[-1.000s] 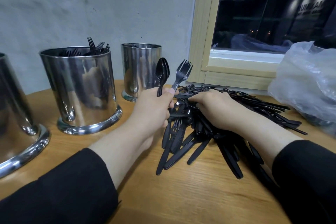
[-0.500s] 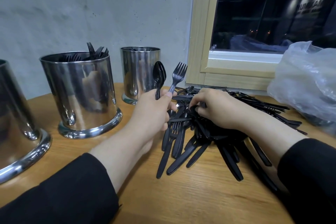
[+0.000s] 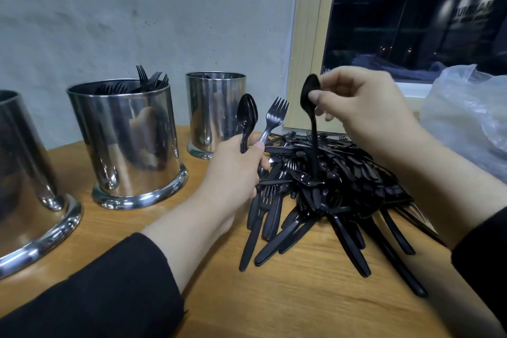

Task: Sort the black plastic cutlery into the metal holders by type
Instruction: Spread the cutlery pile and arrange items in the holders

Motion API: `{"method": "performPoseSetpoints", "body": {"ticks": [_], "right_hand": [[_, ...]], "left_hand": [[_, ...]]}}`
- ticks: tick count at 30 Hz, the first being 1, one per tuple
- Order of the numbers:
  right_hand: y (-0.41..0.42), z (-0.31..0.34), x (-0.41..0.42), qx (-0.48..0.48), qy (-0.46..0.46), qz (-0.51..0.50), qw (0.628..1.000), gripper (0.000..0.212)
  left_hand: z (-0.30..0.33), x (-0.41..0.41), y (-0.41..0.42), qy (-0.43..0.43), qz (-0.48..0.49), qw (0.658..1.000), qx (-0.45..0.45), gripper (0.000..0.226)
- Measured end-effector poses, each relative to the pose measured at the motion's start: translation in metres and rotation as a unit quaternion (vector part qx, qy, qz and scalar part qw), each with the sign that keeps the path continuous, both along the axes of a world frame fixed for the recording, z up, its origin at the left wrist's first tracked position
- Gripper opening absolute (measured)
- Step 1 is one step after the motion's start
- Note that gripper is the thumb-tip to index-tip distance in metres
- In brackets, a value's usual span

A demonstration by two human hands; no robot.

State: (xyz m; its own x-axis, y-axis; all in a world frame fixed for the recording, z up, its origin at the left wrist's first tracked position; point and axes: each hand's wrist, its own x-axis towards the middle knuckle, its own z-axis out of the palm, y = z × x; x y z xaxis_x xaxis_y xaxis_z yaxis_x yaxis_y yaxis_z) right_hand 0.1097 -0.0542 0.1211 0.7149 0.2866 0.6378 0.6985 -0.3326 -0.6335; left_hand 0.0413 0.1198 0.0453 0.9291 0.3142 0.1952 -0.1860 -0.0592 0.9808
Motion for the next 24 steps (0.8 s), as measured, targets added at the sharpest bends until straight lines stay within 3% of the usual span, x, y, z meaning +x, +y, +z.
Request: {"method": "performPoseSetpoints", "body": {"ticks": [5, 12, 15, 19, 24], "right_hand": [[0.016, -0.005, -0.014, 0.026, 0.057, 0.018, 0.998, 0.019], [0.026, -0.023, -0.012, 0.096, 0.147, 0.028, 0.984, 0.018], [0.025, -0.024, -0.011, 0.096, 0.17, 0.049, 0.98, 0.015], [0.026, -0.03, -0.007, 0.007, 0.11, -0.016, 0.994, 0.017], [0.029, -0.033, -0.006, -0.025, 0.046, -0.059, 0.997, 0.017]], "left_hand": [[0.003, -0.002, -0.003, -0.006, -0.013, 1.0, -0.001, 0.015], [0.008, -0.012, -0.01, -0.004, -0.131, 0.991, -0.036, 0.016], [0.009, -0.015, -0.012, 0.006, -0.144, 0.989, -0.029, 0.027], [0.01, -0.016, -0.012, 0.013, -0.128, 0.991, -0.038, 0.026], [0.009, -0.014, -0.011, -0.003, -0.142, 0.99, -0.004, 0.027]]}}
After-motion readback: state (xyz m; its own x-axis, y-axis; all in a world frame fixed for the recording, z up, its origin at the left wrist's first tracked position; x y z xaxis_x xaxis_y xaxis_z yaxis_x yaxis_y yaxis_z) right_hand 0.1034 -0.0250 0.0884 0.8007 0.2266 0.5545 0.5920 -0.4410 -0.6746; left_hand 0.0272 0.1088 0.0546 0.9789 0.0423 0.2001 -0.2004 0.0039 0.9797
